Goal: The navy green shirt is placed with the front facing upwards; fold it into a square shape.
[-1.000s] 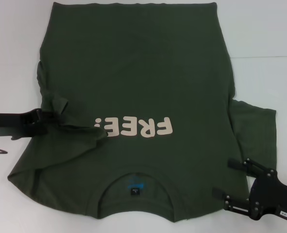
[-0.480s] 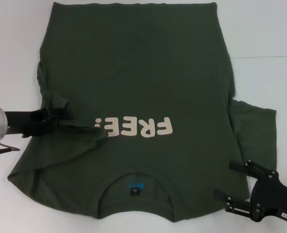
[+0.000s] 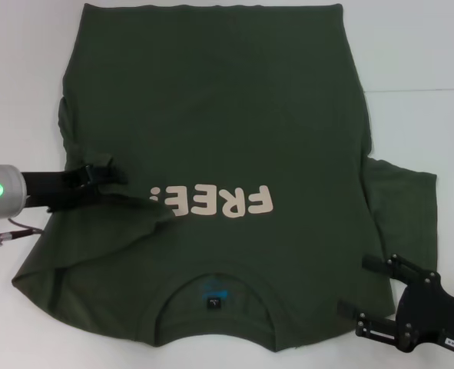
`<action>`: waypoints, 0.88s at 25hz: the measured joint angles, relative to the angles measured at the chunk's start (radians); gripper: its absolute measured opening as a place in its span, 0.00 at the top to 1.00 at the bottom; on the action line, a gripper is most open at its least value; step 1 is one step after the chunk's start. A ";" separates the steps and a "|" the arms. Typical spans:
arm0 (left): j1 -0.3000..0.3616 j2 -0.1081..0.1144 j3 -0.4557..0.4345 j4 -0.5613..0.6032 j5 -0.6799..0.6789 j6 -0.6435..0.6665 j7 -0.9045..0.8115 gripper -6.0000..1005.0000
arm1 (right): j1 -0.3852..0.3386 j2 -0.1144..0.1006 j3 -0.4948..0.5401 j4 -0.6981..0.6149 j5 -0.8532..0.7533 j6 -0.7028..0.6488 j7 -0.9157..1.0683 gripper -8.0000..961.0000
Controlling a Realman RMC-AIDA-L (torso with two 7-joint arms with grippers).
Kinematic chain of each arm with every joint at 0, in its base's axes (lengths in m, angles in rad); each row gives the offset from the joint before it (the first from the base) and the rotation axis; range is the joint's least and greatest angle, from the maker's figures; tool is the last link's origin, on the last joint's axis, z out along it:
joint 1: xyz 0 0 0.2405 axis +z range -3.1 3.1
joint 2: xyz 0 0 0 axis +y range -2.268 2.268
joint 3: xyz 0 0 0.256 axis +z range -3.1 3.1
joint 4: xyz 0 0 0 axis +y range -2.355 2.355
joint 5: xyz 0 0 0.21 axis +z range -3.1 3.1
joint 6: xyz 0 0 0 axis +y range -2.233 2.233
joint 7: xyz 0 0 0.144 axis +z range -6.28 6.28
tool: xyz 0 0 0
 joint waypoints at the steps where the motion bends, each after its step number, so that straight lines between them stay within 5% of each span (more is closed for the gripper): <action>1: -0.003 -0.002 -0.001 -0.001 -0.001 -0.001 0.001 0.24 | 0.000 0.000 0.000 0.000 0.000 0.000 0.000 0.06; 14: -0.025 -0.008 -0.004 -0.073 -0.243 -0.022 0.143 0.24 | 0.000 0.000 0.004 0.002 0.000 0.001 -0.003 0.06; 22: 0.083 0.031 -0.063 0.005 -0.371 0.269 0.334 0.24 | 0.007 -0.002 0.076 -0.075 0.000 -0.091 0.223 0.06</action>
